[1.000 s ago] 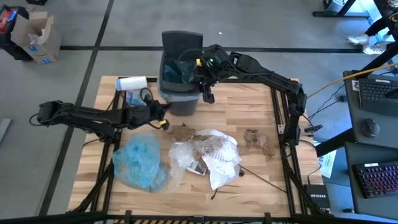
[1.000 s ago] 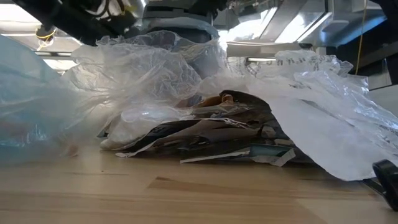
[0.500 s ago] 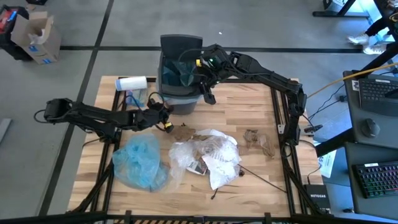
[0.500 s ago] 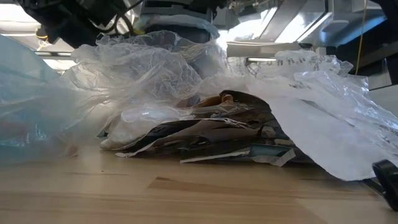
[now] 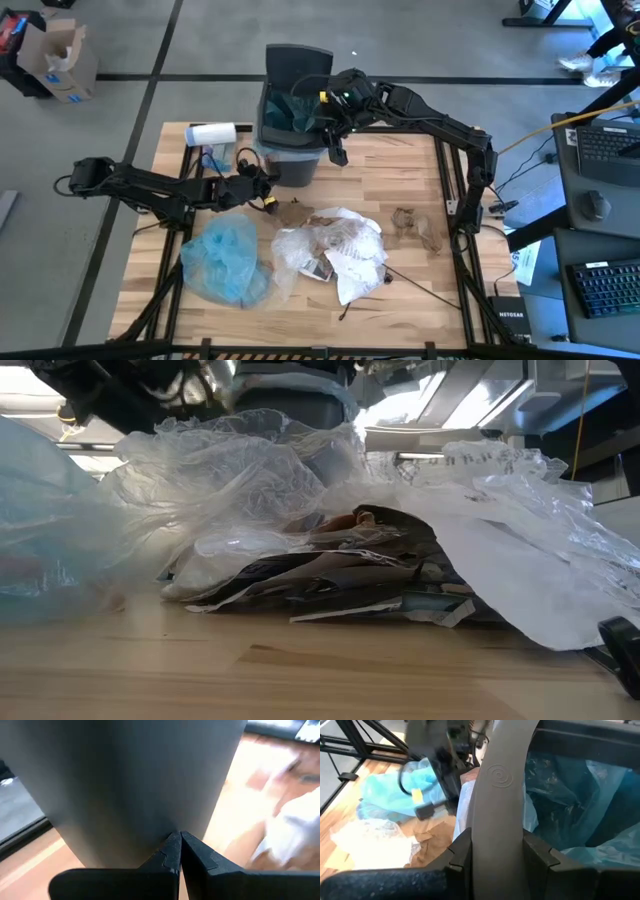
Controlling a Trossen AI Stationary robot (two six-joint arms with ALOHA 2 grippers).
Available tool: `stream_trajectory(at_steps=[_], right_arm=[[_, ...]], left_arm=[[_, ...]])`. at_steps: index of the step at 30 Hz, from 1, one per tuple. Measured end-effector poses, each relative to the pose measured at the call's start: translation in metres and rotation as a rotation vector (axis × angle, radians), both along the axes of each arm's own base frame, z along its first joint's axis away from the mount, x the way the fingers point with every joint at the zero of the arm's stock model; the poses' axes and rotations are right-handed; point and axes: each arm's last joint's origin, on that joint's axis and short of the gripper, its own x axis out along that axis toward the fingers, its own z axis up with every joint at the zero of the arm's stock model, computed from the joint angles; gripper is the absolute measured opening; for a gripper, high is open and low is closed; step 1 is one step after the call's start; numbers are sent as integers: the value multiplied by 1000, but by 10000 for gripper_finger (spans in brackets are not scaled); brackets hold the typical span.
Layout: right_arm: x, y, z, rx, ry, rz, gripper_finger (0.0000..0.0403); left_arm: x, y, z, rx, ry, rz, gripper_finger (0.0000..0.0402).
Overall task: Pick and place trash into bin
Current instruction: Remove the trash cover from the trash bin
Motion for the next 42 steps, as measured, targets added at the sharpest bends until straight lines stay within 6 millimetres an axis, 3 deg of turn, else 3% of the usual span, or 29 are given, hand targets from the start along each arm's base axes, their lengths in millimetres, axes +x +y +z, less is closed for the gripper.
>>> stream_trajectory(at_steps=[7,12,15,20,25,29,37,42], right_arm=[[0,2,-1,0,10,4,107],[0,2,-2,-4,19,9,107],[0,2,-2,-10,18,12,107],[1,2,-4,1,30,17,107],[1,2,-4,-12,26,10,107],[1,1,-4,-15,24,6,107],[5,2,-8,-4,33,20,107],[8,6,-10,-24,34,16,107]], left_arm=[[-12,-9,24,4,-131,-39,1],[-21,-10,33,54,-124,-64,13],[-31,-10,38,30,-129,-57,52],[-40,-8,34,-4,-84,-31,150],[-36,-1,35,-37,-137,17,251],[-30,0,35,-54,-182,26,299],[-16,7,31,61,-139,18,311],[-7,16,16,66,-58,45,305]])
